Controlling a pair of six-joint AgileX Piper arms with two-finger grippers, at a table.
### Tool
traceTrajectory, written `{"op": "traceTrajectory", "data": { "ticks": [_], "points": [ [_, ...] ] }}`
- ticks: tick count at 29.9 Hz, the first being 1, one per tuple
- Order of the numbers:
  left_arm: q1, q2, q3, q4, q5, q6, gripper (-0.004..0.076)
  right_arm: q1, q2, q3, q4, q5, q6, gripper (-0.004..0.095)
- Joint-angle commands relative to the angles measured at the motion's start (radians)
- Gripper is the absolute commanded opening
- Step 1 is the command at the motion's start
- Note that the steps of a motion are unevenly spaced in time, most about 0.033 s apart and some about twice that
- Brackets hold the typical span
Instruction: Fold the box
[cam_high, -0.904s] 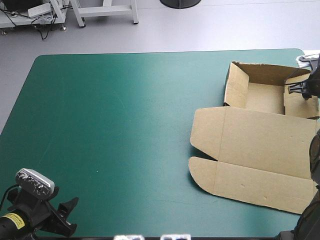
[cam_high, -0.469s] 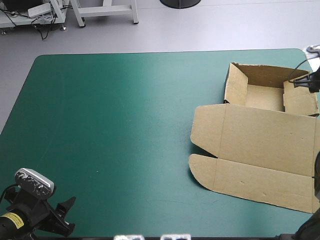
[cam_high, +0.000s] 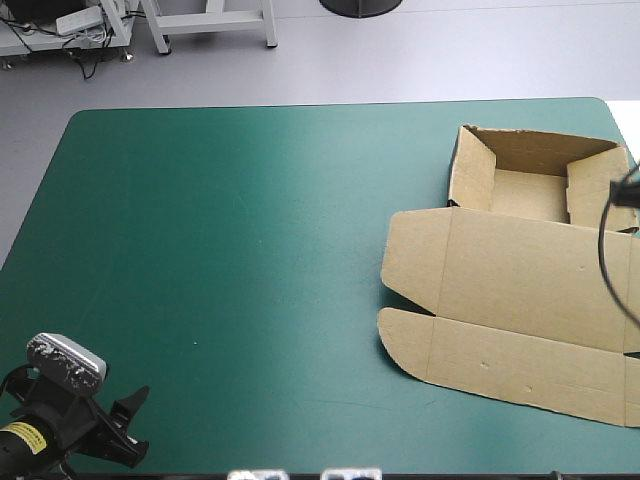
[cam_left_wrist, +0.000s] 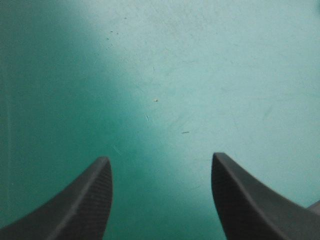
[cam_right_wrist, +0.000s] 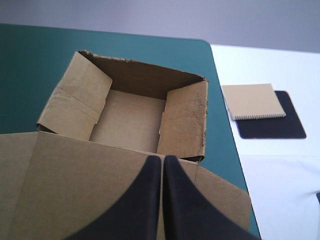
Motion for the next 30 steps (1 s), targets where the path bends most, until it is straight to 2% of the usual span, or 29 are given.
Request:
{"op": "traceTrajectory", "data": {
  "ticks": [1, 4, 8, 11, 14, 19, 24, 30],
  "points": [
    [0.0, 0.012, -0.018, -0.009, -0.07, -0.001, 0.0419, -0.005, -0.241, 0.17, 0.009, -0.143, -0.01, -0.0018],
    [-0.004, 0.008, -0.012, -0.024, -0.07, -0.001, 0.0419, -0.005, -0.445, 0.372, -0.004, -0.218, -0.007, -0.0018],
    [-0.029, -0.026, -0.01, -0.028, -0.072, -0.001, 0.0419, -0.005, -0.727, 0.648, -0.036, -0.258, 0.037, -0.0018],
    [-0.04, -0.058, 0.001, -0.021, -0.072, -0.001, 0.0418, -0.005, -0.906, 0.799, -0.041, -0.238, 0.105, -0.0019],
    [-0.04, -0.087, 0.047, -0.017, -0.074, -0.001, 0.0411, -0.005, -1.04, 0.881, -0.038, -0.163, 0.15, -0.0018],
    [-0.04, -0.135, 0.16, -0.064, -0.09, 0.037, 0.0325, -0.005, -1.054, 0.924, -0.034, -0.019, 0.153, -0.0019],
    [-0.04, -0.199, 0.237, -0.077, -0.092, 0.063, 0.026, -0.005, -1.05, 0.944, -0.001, -0.069, 0.14, -0.0018],
    [-0.04, -0.242, 0.231, -0.075, -0.086, 0.063, 0.0253, 0.008, -1.05, 0.99, 0.06, -0.096, 0.112, -0.0019]
  ]
}}
